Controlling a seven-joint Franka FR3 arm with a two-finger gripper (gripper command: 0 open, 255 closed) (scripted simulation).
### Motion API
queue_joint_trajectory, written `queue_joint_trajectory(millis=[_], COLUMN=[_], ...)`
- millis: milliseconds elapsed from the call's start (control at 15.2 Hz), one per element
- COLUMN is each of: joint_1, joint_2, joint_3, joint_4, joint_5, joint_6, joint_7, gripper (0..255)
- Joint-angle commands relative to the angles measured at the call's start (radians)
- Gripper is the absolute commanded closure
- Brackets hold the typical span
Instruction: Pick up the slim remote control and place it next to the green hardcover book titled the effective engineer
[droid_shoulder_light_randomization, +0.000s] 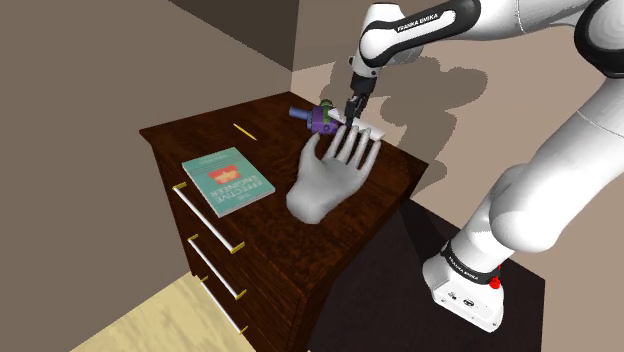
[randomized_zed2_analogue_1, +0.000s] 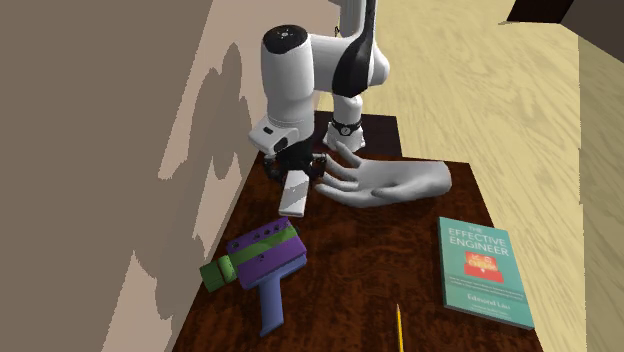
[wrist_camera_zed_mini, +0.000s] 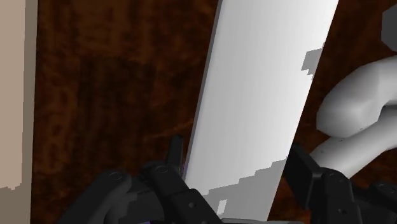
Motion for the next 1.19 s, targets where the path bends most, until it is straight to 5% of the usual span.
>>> queue_joint_trajectory(millis=[0,792,1122], joint_1=[0.025,0.130,0.129], joint_2=[0.048,0.312,0.334], joint_3=[0.026,0.122,0.123], joint_4=[0.050,0.393,0.355], joint_5=[0.019,0.070,0.075], joint_6=[-0.008,-0.090,-0.029], joint_7=[0.038,0.221,0.217], gripper=[255,255,255])
